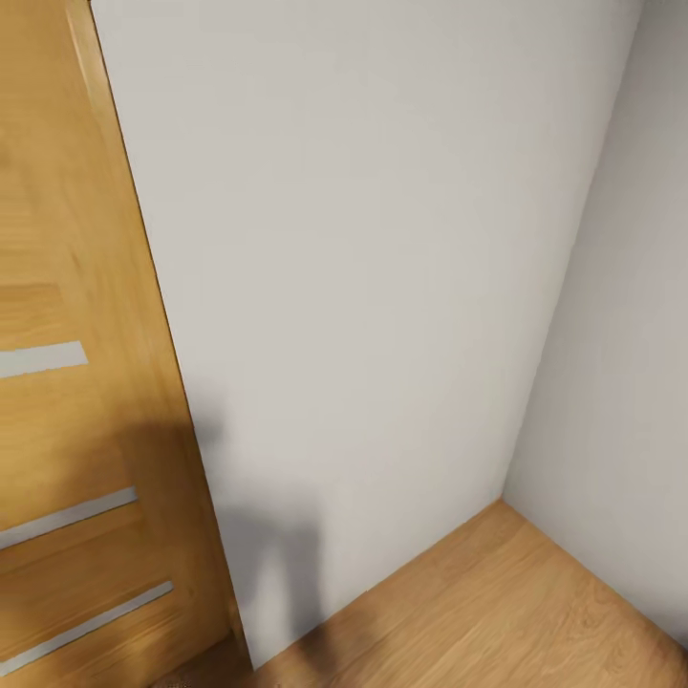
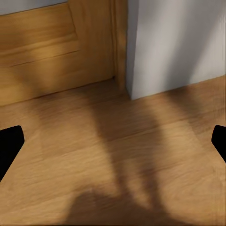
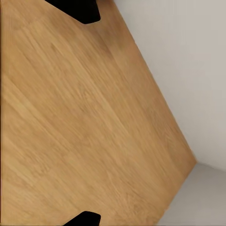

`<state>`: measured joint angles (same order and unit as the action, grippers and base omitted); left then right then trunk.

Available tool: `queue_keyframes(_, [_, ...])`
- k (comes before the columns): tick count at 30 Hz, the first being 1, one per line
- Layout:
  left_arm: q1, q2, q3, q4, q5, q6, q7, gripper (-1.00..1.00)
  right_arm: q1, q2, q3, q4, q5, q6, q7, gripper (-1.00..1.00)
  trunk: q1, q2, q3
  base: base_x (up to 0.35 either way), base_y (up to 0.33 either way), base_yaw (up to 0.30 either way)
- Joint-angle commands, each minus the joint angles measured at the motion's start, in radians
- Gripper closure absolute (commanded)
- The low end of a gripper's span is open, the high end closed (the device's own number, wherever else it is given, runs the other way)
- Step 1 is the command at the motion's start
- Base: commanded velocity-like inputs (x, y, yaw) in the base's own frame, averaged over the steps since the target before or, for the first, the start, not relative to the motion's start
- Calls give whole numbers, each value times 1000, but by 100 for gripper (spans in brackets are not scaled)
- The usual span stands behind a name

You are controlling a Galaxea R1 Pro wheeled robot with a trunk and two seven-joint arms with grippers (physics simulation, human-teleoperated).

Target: In the bedroom, organize the workspace by keeping the computer under the desk, ensuring the monitor is on the desk, placing the keyboard on the desk next to the monitor, placing the mouse on the desk next to the keyboard, moving the folder from the swivel chair onto the desk next to the mouse, stacking the notebook on top of the folder with the pen on top of the notebook, and positioning the swivel chair next to the desk.

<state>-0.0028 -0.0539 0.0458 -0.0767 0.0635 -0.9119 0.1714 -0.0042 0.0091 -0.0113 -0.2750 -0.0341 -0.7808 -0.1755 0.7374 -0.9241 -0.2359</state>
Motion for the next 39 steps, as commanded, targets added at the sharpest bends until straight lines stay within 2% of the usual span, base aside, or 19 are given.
queue_keyframes(1, [0,0,4,-1,5,-3,-6,-100,0,1,-1,4,-16,-3,0,-100,0,-1,-1,0,0,255])
queue_keyframes(4, [0,1,5,0,6,-2,-6,-100,0,0,-2,9,-45,-3,-2,-100,0,-1,-2,0,0,259])
queue_keyframes(12, [0,-4,4,-2,5,2,-7,-100,0,-1,-2,16,-71,1,-2,-100,0,-1,-3,0,0,262])
queue_keyframes(18, [0,-33,0,-3,-1,7,-9,-100,-1,1,-4,17,-93,39,-2,-100,0,-1,-7,0,0,255])
queue_keyframes(20, [0,-34,1,-3,-1,8,-9,-100,-2,2,-4,17,-97,49,-2,-100,0,-1,-8,0,0,251])
queue_keyframes(23, [0,-19,2,-3,0,10,-7,-100,-25,4,-3,20,-97,93,-2,-100,0,-1,-11,0,0,250])
queue_keyframes(27, [0,35,3,-3,3,10,-5,-100,-106,5,-2,27,-93,158,-1,-100,0,-1,-14,0,0,251])
queue_keyframes(29, [0,46,3,-3,4,9,-5,-100,-119,5,1,28,-89,163,0,-100,0,-1,-15,0,0,257])
queue_keyframes(30, [0,65,3,-3,5,9,-4,-100,-128,5,6,30,-77,165,4,-100,0,-1,-15,0,0,260])
queue_keyframes(34, [0,68,4,-3,5,9,-4,-100,-131,4,8,32,-57,161,5,-100,0,-1,-18,0,0,260])
queue_keyframes(35, [0,68,5,-3,5,9,-4,-100,-131,3,9,33,-45,160,6,-100,0,-1,-18,-28,0,260])
queue_keyframes(36, [0,68,4,-3,4,10,-4,-100,-132,2,11,34,-9,159,4,-100,0,-1,-19,-196,0,260])
queue_keyframes(39, [0,69,4,-3,5,10,-5,-100,-132,1,13,34,24,159,2,-100,0,-1,-21,-263,0,260])
